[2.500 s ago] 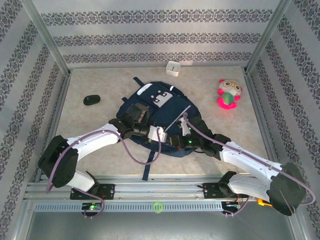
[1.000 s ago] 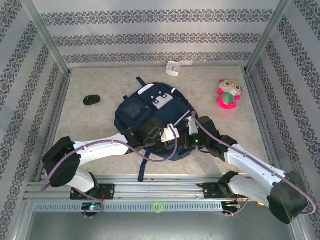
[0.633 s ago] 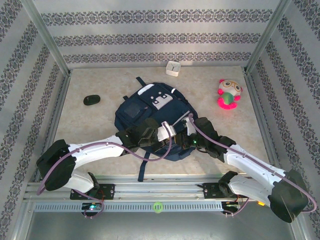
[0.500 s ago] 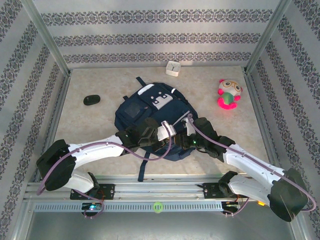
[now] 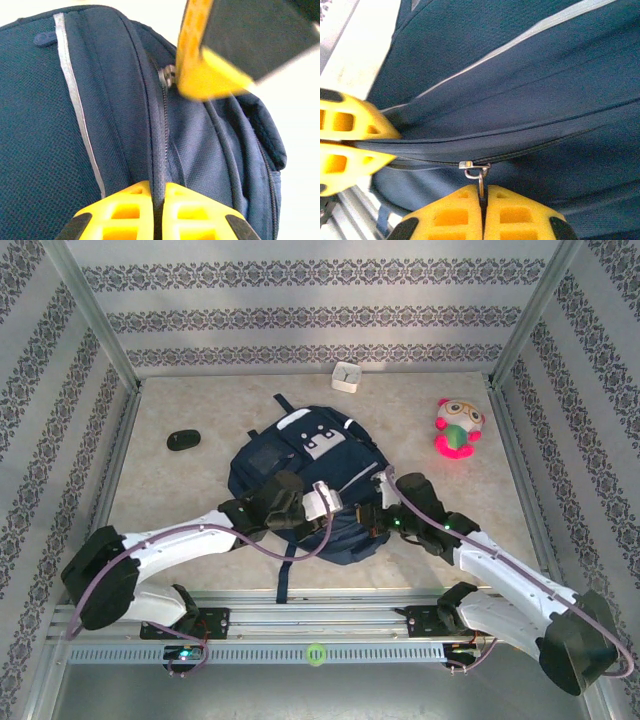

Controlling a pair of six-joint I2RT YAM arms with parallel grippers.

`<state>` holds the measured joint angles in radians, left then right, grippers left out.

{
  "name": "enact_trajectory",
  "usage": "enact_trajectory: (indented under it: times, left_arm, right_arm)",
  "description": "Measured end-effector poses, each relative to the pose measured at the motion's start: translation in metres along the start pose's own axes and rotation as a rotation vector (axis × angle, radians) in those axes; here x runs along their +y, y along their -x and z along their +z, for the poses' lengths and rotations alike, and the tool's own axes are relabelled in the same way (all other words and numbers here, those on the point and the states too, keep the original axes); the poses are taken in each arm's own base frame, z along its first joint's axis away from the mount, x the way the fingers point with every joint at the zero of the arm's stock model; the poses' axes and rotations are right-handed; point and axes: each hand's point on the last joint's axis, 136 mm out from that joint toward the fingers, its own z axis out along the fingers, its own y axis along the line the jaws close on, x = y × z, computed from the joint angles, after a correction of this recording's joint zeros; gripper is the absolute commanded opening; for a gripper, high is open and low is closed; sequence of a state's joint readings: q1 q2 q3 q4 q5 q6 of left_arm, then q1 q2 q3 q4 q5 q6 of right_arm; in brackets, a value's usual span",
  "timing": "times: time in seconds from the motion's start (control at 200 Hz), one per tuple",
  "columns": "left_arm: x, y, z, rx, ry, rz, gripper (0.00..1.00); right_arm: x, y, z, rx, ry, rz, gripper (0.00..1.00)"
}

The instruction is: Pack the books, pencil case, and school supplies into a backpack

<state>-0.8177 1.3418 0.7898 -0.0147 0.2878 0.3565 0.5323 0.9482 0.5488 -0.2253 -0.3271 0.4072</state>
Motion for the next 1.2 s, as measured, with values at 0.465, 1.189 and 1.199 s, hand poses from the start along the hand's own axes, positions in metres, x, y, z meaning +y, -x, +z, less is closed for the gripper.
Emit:
enact_trajectory:
  times: [0.465, 1.189, 1.199]
  left_arm:
    - [0.022, -0.049, -0.055, 0.093, 0.002, 0.09, 0.22]
    - [0.016, -0.023, -0.048, 0.102, 0.04, 0.118, 0.73]
    - [0.016, -0.022, -0.047, 0.104, 0.039, 0.119, 0.73]
  right_arm:
    - [0.018, -0.016, 0.007, 0.098, 0.054, -0.034, 0.0]
    - [0.049, -0.022, 0.04, 0.115, 0.068, -0.046, 0.0]
    - [0.049, -0.022, 0.04, 0.115, 0.068, -0.045, 0.0]
